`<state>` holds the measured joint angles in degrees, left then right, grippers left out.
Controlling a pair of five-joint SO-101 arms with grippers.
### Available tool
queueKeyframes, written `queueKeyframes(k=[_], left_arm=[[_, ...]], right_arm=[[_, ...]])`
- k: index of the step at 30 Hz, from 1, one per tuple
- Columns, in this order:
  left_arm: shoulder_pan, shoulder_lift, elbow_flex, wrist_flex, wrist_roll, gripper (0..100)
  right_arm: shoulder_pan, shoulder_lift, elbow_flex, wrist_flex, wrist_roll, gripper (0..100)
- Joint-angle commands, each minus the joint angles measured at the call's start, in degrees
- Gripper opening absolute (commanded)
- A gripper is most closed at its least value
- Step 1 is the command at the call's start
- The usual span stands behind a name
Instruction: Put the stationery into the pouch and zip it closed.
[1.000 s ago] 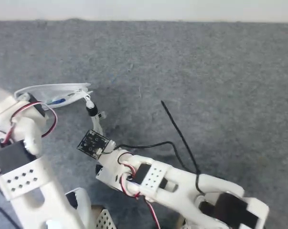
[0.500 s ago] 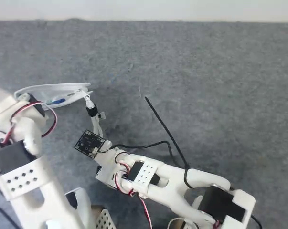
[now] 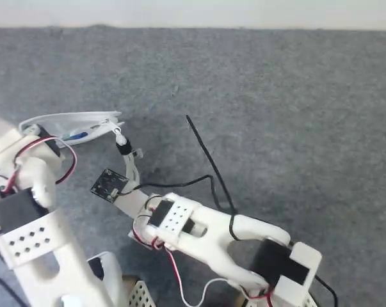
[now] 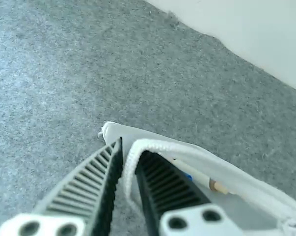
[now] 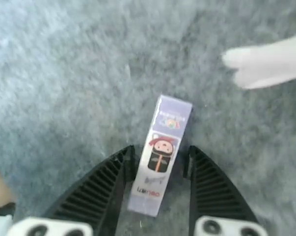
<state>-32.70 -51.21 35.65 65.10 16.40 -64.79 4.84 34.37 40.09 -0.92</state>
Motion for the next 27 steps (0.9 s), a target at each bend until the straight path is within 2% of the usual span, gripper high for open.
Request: queueKeyframes(k=[1, 3, 6, 9, 14, 19, 24, 27], left_arm=[[-0.18, -0.53, -1.10, -2.11, 0.70, 1], [-0.18, -0.53, -1.10, -2.11, 0.70, 1], [-0.18, -0.53, -1.10, -2.11, 0.62, 1], [-0.18, -0.53, -1.10, -2.11, 0.62, 1], [-0.18, -0.53, -1.10, -2.11, 0.62, 1], [-0.18, -0.53, -1.10, -2.20, 0.62, 1], [-0.18, -0.53, -1.10, -2.20, 0.62, 1], [-0.18, -0.53, -1.10, -2.20, 0.62, 1]], right_arm=[[1.36, -0.22, -2.99, 2.77, 0.62, 16.5], [1.36, -0.13, -2.99, 2.77, 0.62, 15.1], [1.36, -0.04, -3.16, 2.33, 0.70, 7.1], [1.36, 0.04, -3.34, 2.59, 5.54, 0.7], [2.33, -0.48, -3.25, 5.58, 9.14, 0.6], [7.34, -4.53, -3.43, 12.79, 9.49, 0.6], [12.62, -8.22, -3.43, 19.47, 17.23, 0.6], [12.97, -8.31, -3.43, 21.05, 18.37, 1.8]])
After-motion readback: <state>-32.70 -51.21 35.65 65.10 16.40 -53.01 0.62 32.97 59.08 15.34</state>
